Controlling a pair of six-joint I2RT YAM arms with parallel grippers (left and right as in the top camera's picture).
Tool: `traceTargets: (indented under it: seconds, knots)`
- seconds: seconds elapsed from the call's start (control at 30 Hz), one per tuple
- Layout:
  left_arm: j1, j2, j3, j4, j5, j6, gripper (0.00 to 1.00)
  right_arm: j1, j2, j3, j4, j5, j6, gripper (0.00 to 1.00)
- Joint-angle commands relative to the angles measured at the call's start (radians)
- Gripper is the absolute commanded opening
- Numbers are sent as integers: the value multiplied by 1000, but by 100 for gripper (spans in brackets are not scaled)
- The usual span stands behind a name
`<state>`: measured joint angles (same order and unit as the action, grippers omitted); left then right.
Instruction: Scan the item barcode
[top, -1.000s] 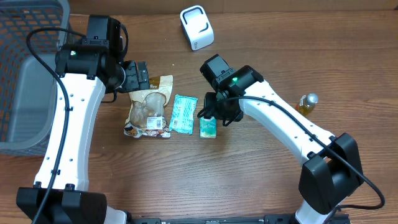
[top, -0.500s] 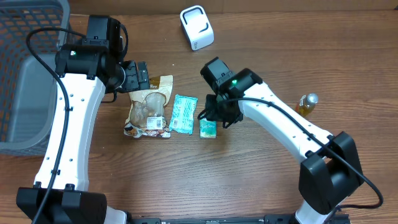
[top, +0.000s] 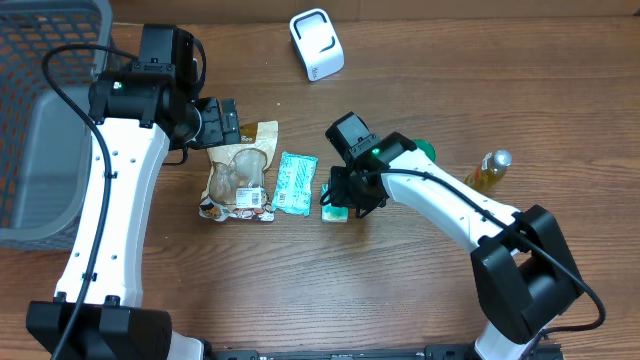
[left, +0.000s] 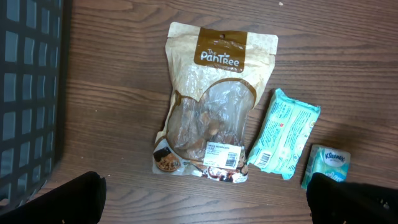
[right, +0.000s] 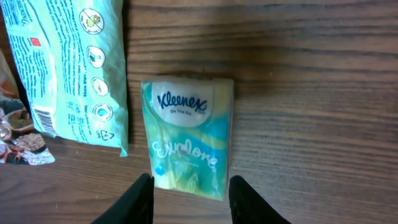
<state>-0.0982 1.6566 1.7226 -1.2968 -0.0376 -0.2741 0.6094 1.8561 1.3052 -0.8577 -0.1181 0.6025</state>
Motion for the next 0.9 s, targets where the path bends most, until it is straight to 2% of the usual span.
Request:
traceTargets:
  seconds: [0.0, 0.43, 0.63, 0.87]
  knots:
    - [-2, 8, -2, 0, 5, 8, 100, -11, -2, -31, 28, 12, 4, 36]
    - [-2, 8, -2, 0, 5, 8, 100, -18, 1, -154, 214, 12, 4, 36]
    - [-2, 8, -2, 0, 5, 8, 99, -35, 1, -192, 230, 72, 64, 35]
    - [-2, 8, -2, 0, 5, 8, 100, -43, 1, -196, 255, 25, 64, 31]
